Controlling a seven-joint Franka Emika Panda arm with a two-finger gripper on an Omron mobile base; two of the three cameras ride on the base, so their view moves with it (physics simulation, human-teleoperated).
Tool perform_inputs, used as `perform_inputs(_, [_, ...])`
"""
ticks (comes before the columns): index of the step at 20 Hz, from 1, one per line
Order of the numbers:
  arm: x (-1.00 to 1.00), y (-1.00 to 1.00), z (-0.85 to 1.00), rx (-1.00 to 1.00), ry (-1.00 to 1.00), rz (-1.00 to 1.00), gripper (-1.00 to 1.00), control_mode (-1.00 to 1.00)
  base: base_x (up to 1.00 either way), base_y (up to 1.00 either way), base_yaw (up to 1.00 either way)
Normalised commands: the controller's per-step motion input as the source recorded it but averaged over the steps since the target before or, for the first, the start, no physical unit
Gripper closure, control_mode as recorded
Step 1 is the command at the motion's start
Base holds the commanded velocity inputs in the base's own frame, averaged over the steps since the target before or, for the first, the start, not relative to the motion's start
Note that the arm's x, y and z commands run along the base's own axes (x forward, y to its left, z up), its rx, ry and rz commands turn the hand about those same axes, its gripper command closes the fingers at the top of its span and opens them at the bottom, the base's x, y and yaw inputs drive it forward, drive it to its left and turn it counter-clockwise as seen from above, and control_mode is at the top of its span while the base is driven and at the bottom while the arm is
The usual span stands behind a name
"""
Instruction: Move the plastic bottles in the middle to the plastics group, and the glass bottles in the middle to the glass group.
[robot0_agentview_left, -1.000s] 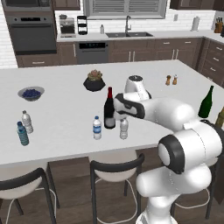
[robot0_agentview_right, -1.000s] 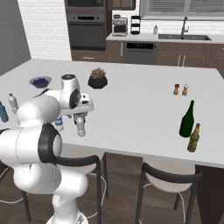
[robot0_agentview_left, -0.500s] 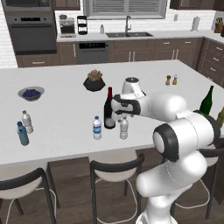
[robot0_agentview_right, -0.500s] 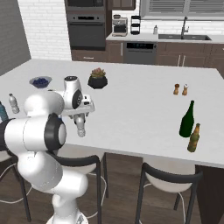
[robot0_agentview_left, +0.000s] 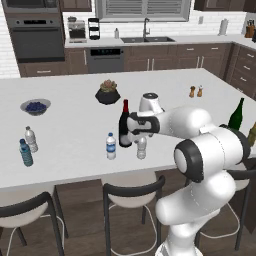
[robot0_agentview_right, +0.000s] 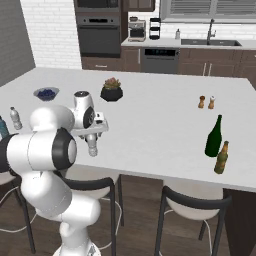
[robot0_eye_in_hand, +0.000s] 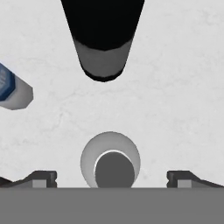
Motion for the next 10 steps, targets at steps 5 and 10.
perform_inputs(5, [0.01, 0.0, -0.02, 0.04, -0.03, 0.02, -1.0, -1.0, 0.0, 0.0, 0.0])
perform_inputs(10, [0.0, 0.0, -0.01, 0.0, -0.03, 0.02, -1.0, -1.0, 0.0, 0.0, 0.0])
